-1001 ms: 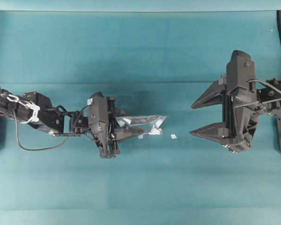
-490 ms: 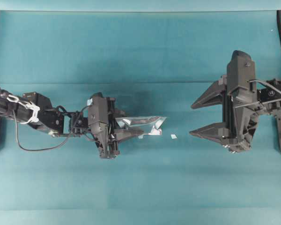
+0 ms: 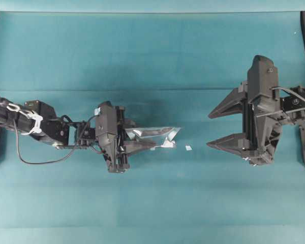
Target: Hand over the silver zip bag and make it stand upright.
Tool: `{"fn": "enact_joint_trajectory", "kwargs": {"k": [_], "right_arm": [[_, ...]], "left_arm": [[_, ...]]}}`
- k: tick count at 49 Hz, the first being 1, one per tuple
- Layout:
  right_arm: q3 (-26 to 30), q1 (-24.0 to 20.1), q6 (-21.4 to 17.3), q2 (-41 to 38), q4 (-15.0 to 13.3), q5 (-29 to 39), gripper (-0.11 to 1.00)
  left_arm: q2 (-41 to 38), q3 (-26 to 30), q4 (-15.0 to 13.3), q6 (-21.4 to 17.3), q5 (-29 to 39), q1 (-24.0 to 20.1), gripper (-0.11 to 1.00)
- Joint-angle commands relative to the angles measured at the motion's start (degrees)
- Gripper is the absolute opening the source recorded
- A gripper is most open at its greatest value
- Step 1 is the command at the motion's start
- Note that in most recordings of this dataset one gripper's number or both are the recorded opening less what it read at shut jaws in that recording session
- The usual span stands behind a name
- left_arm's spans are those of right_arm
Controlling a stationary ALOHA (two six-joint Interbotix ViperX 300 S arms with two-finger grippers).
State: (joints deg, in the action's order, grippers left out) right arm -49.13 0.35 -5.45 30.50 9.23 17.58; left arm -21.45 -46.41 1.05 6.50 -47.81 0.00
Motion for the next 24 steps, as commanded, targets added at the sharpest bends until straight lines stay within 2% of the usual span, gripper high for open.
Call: {"fn": "enact_joint_trajectory", "kwargs": {"k": [1,10,24], "right_arm": [[0.53,-0.18,-0.53,0.44,0.09,-0.53,0.96],[0.53,-0.18,-0.53,0.44,0.09,-0.53,0.96],[0.44,-0.26,-0.62,0.62,0.09,-0.53,0.96]], "left_arm": [[0.35,0.18,0.26,-0.09,0.18,1.05,0.3],[0.26,0.35,0.26,-2.02,0.88,1.23,0.3],[0.44,0.97,0.26,-2.29,1.32,1.32,0.3]]}}
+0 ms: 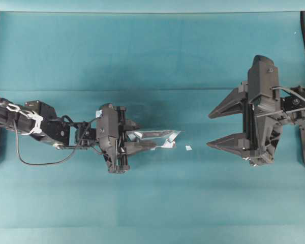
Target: Hand over the silver zip bag and make it stand upright.
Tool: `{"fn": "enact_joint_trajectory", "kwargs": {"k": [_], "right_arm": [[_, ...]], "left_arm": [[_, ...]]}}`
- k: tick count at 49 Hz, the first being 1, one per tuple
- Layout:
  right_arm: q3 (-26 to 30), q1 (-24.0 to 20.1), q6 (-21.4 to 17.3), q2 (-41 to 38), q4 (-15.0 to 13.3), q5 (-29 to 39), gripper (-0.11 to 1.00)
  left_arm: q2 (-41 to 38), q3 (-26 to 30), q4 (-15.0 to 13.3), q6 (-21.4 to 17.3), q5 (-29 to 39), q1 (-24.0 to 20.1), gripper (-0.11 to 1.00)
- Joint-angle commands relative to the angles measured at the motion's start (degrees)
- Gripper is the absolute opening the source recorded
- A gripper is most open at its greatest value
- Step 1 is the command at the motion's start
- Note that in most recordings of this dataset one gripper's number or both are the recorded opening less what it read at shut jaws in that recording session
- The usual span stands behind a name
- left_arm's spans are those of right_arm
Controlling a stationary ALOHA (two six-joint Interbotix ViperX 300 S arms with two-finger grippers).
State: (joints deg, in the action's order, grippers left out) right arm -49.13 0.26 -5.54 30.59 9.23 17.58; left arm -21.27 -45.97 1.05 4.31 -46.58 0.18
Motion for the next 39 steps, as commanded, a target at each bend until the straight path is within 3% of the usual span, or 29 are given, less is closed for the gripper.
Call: {"fn": "enact_joint_trajectory", "kwargs": {"k": [1,39], "right_arm": [[0.35,-0.09,-0.53,0.53,0.09,-0.53,0.96],[0.35,-0.35,-0.53,0.62,0.18,-0.53,0.96]], "left_arm": [[0.26,0.53,0.26,-0.09,0.09,1.14,0.3],[0.97,0.09,0.26,-0.09,0.18,1.14,0.3]]}}
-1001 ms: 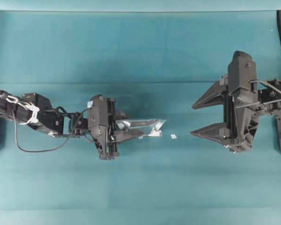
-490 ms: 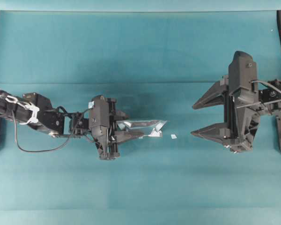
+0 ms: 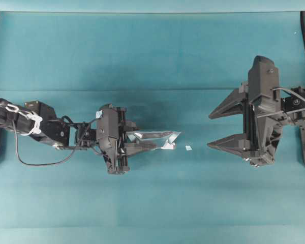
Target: Hand over the silver zip bag and make it stand upright.
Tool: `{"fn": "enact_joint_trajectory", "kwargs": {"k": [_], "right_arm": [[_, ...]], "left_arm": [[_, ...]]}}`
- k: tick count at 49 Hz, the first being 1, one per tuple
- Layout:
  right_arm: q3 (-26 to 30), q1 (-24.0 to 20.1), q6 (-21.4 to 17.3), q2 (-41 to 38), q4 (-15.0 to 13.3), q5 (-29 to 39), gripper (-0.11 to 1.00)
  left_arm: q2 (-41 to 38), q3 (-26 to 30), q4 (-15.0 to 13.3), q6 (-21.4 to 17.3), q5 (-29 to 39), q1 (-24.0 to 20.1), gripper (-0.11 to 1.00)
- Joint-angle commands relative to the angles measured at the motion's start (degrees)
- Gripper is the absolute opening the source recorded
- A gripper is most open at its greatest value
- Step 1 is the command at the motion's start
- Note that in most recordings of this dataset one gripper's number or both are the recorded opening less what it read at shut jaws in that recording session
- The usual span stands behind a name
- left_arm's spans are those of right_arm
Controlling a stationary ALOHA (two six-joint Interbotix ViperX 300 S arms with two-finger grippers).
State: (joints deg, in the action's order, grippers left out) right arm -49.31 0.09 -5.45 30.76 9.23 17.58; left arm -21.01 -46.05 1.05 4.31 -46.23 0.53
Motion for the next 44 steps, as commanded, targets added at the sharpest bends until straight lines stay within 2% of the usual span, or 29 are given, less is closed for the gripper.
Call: {"fn": "enact_joint_trajectory", "kwargs": {"k": [1,44], "right_arm": [[0.53,-0.26,-0.62,0.44,0.09,-0.53,0.96],[0.35,-1.32,-0.62,0.35,0.09,-0.53,0.96]], "left_arm": [[0.7,0.18,0.26,-0.09,-0.18,0.79,0.3],[0.79,0.18,0.26,-0.18,-0.26,0.79,0.3]]}}
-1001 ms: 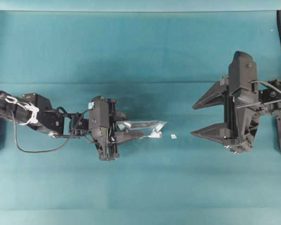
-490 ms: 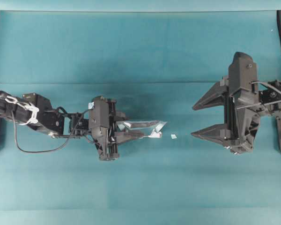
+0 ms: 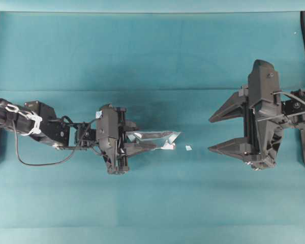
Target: Hand over the silver zip bag and make it stand upright.
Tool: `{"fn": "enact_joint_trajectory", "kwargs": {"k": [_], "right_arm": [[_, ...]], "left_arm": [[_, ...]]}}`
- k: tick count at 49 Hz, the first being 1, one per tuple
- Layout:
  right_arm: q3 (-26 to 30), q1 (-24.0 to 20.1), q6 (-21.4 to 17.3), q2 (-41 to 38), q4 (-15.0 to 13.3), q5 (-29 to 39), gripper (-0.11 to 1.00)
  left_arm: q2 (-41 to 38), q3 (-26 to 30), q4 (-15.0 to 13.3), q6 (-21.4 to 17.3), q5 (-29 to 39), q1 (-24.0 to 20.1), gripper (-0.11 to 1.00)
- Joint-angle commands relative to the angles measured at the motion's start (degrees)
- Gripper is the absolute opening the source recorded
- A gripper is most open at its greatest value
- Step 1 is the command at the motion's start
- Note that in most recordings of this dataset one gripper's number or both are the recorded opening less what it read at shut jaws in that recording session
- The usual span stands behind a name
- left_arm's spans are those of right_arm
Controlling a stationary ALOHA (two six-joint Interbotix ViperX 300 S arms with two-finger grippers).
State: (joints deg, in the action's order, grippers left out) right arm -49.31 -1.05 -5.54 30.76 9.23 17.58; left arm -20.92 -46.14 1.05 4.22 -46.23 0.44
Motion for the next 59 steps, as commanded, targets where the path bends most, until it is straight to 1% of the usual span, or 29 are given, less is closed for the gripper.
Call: {"fn": "enact_joint_trajectory", "kwargs": {"k": [1,13,59], "right_arm": [[0.35,-0.18,-0.62,0.35,0.09,-0.53,0.96],[0.35,-0.18,-0.62,0.35,0.09,-0.53,0.96],[-0.44,-0.18,-0.53,0.35,0.09,-0.53,0.96]], "left_arm": [[0.62,0.26,0.26,-0.09,-0.18,0.79,0.3],[0.7,0.53,0.26,-0.09,1.23,0.79,0.3],[0.97,0.7,0.18,-0.18,1.23,0.88,0.3]]}}
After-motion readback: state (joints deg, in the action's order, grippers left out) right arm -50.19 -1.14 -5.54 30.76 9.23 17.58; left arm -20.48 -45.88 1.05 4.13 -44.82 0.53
